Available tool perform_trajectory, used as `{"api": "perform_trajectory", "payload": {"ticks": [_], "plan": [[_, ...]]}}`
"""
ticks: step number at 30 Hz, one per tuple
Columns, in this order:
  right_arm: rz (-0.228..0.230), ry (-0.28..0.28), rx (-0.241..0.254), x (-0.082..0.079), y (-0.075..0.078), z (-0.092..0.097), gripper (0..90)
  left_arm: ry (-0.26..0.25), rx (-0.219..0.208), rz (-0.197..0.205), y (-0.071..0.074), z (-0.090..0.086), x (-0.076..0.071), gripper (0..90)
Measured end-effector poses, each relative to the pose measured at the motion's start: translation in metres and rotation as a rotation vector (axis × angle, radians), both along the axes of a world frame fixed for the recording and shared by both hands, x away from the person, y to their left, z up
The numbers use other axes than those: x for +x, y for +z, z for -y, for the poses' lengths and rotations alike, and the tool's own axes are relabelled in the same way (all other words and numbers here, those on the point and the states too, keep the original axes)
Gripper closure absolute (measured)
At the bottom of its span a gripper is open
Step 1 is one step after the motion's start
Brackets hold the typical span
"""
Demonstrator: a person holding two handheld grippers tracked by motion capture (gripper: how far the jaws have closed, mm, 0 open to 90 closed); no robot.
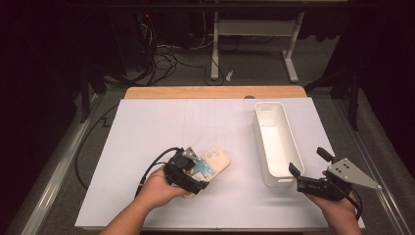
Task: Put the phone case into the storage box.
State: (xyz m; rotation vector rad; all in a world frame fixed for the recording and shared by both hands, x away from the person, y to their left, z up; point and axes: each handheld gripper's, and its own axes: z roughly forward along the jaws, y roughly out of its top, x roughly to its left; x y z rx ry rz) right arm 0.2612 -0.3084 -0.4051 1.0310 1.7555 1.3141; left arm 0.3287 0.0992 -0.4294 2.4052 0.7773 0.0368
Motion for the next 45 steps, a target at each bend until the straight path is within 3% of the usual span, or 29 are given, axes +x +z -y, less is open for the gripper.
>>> {"api": "perform_trajectory", "payload": {"ticks": [9, 12, 17, 21, 25, 36, 45], "plan": [[0.002, 0.002, 0.001, 0.000, 0.000, 0.000, 1.0, 0.084, -0.122, 0.072, -0.010, -0.022, -0.011, 11.2], [-0.001, 0.001, 0.002, 0.000, 0.000, 0.000, 1.0, 0.105, -0.188, 0.090, -0.012, -0.029, -0.013, 11.2], [-0.001, 0.004, 0.001, 0.000, -0.001, -0.001, 1.0, 0.101, -0.268, 0.134, -0.017, -0.036, -0.019, 11.3], [-0.003, 0.005, 0.001, 0.000, -0.001, -0.001, 1.0, 0.101, -0.289, 0.163, -0.019, -0.038, -0.021, 11.3], [-0.005, 0.006, 0.000, 0.001, -0.001, -0.001, 1.0, 0.109, -0.363, 0.161, -0.019, -0.043, -0.021, 11.3], [-0.002, 0.007, -0.004, 0.000, -0.001, -0.002, 1.0, 0.107, -0.406, 0.205, -0.020, -0.044, -0.025, 11.3], [-0.005, 0.011, -0.001, 0.000, -0.001, -0.002, 1.0, 0.091, -0.479, 0.268, -0.016, -0.046, -0.031, 11.3]]}}
